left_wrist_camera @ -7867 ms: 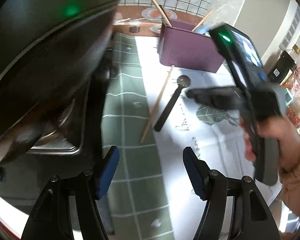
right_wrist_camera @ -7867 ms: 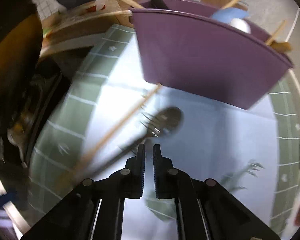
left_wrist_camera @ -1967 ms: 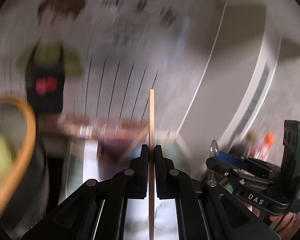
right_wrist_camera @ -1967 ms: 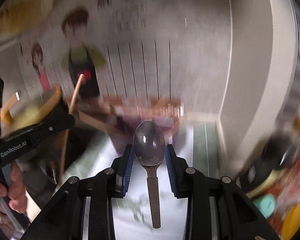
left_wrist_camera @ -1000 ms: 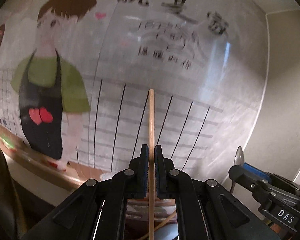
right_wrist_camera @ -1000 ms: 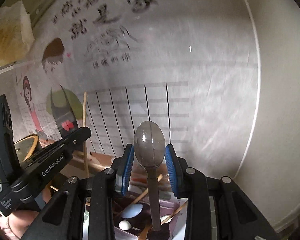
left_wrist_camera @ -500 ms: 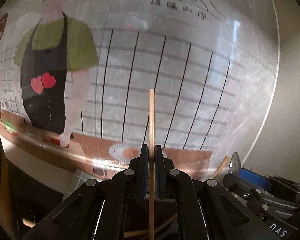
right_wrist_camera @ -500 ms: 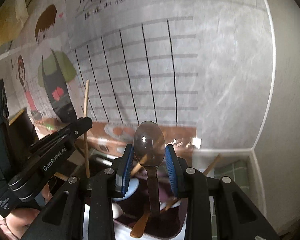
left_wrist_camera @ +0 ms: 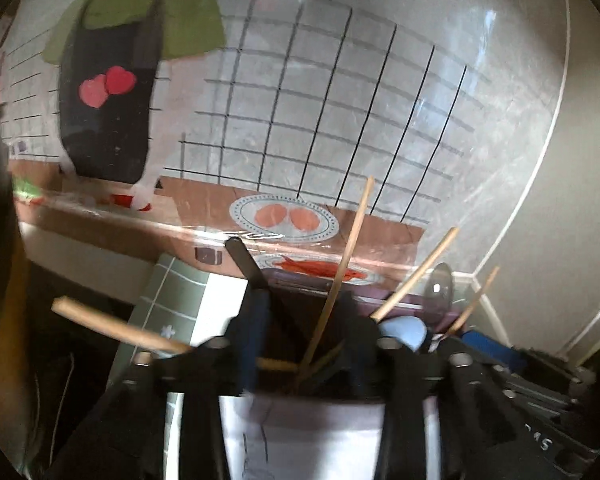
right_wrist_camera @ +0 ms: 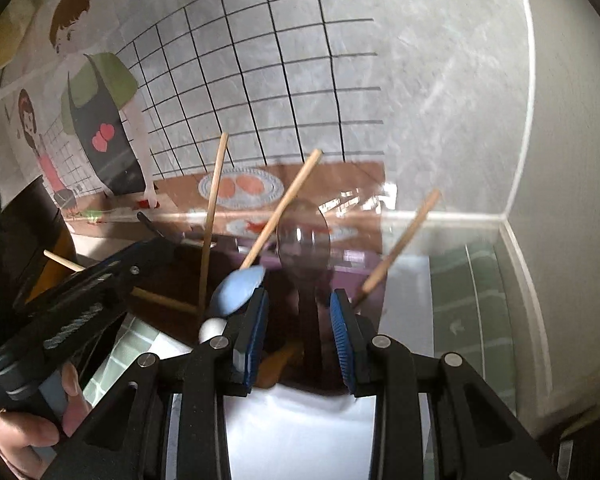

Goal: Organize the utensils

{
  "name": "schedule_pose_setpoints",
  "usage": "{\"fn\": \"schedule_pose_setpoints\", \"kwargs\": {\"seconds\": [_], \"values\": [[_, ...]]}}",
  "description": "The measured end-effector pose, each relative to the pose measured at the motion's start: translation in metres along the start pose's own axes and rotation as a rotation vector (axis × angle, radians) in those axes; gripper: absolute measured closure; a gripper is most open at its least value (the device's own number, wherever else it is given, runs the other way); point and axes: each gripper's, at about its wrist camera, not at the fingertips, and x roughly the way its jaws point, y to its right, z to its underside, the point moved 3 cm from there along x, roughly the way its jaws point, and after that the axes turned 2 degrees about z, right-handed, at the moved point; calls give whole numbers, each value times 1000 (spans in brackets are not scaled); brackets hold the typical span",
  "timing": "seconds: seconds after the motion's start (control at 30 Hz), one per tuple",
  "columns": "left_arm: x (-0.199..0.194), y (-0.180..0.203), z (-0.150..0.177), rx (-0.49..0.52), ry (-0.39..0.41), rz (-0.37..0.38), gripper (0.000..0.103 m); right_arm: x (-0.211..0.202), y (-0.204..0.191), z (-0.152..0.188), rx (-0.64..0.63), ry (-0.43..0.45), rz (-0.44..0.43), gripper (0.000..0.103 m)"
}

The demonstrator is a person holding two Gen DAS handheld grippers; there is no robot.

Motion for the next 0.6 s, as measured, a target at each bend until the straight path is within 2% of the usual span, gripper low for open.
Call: {"fn": "schedule_pose_setpoints", "kwargs": {"seconds": [0.13,0.27,0.33,0.4,0.6], "values": [[-30,4,2,25,-3,-3,42,-27,-6,10,9,-2,32,64],[-60,6,15,58,-53,-9,39,-67,-20,28,22,19,71,58],[-79,3,24,70,-71,1,31,-85,-26,40,42,26,90,55],[-96,0,32,93,-83,9,26,-101,-31,52,75,28,103,51],[-146,-13,64,137,-87,-11,22,-143,-47,96,126,37,155,41]]}}
